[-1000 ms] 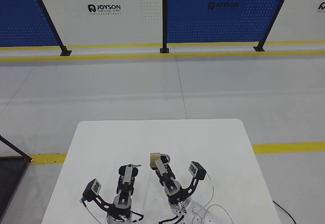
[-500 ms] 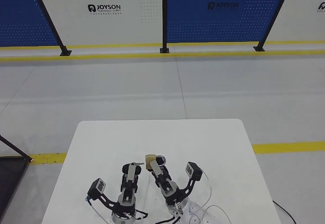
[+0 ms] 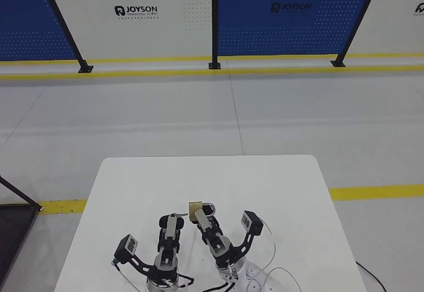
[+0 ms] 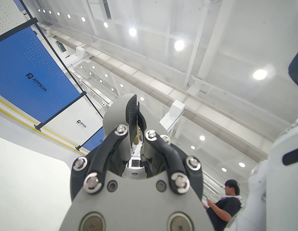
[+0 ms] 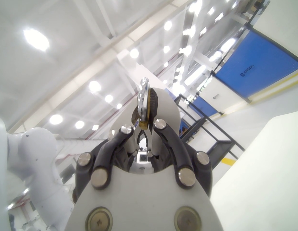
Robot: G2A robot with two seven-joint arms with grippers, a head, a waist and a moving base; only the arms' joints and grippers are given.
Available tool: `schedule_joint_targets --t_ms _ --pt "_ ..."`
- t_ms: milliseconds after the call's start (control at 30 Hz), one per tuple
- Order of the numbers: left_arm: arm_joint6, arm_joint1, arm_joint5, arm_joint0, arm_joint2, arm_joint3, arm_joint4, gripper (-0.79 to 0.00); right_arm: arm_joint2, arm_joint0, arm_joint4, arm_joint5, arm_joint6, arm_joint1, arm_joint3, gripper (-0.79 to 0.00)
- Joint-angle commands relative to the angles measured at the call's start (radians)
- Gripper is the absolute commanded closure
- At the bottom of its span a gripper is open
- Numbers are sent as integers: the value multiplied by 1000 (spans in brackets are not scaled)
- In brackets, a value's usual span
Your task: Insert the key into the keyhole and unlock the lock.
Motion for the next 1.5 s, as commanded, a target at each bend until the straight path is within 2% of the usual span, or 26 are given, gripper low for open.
schedule_joint_targets --t_ms 0,1467 --pt "1 -1 1 0 -1 1 1 0 1 -1 0 0 2 -1 0 0" --pt "-34 -23 -7 -4 -20 21 -3 0 13 -11 1 5 20 -2 -2 0"
